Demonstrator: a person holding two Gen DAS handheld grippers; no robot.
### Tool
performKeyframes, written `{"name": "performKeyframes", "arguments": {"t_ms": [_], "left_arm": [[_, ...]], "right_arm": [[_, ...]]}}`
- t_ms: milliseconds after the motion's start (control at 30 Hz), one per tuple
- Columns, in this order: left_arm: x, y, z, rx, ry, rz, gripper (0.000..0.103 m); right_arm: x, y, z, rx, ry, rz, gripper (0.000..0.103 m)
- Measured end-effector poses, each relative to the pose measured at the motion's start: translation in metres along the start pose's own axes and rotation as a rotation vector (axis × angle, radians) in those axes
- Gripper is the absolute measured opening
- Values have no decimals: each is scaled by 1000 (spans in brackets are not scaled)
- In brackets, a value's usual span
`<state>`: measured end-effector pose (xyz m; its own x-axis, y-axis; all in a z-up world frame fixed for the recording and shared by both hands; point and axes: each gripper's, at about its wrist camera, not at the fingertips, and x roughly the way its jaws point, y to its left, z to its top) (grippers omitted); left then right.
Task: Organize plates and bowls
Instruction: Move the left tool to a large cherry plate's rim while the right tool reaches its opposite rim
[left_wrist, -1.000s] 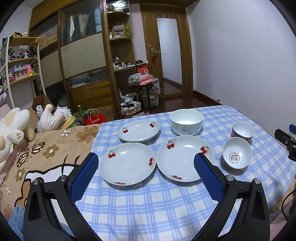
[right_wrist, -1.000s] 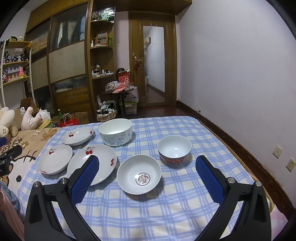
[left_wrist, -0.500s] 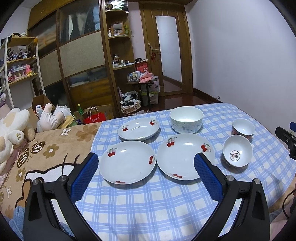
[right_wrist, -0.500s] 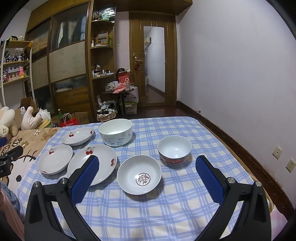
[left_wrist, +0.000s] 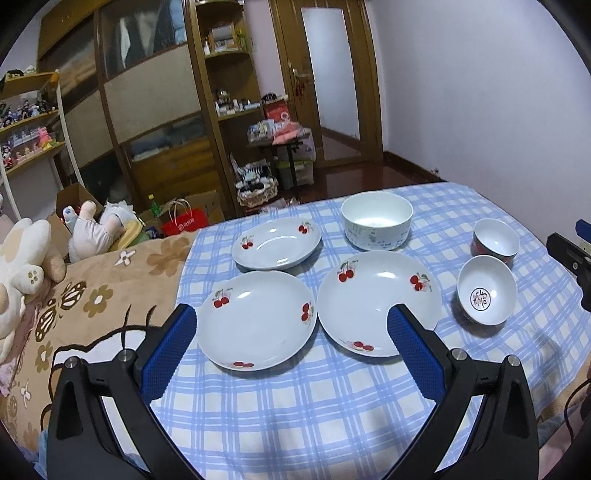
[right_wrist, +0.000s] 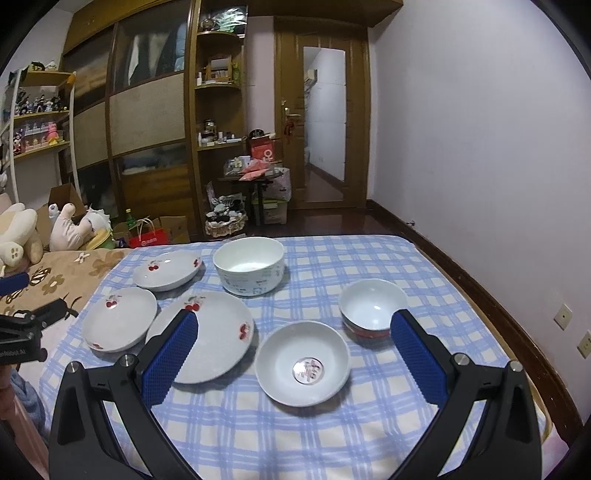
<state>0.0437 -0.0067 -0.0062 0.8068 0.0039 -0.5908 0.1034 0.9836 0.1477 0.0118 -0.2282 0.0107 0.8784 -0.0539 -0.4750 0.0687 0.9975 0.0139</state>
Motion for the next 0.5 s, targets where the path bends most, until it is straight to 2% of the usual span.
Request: {"name": "performKeyframes", "arguments": {"t_ms": [300, 400, 500], "left_arm": [[42, 12, 19, -30, 88, 5, 101], [57, 11, 20, -28, 113, 34, 101], [74, 10, 19, -46, 156, 23, 101]], "right_arm": [[43, 39, 8, -76, 50, 63, 103], [60, 47, 10, -94, 65, 60, 103], [77, 51, 12, -93, 78, 76, 103]]}}
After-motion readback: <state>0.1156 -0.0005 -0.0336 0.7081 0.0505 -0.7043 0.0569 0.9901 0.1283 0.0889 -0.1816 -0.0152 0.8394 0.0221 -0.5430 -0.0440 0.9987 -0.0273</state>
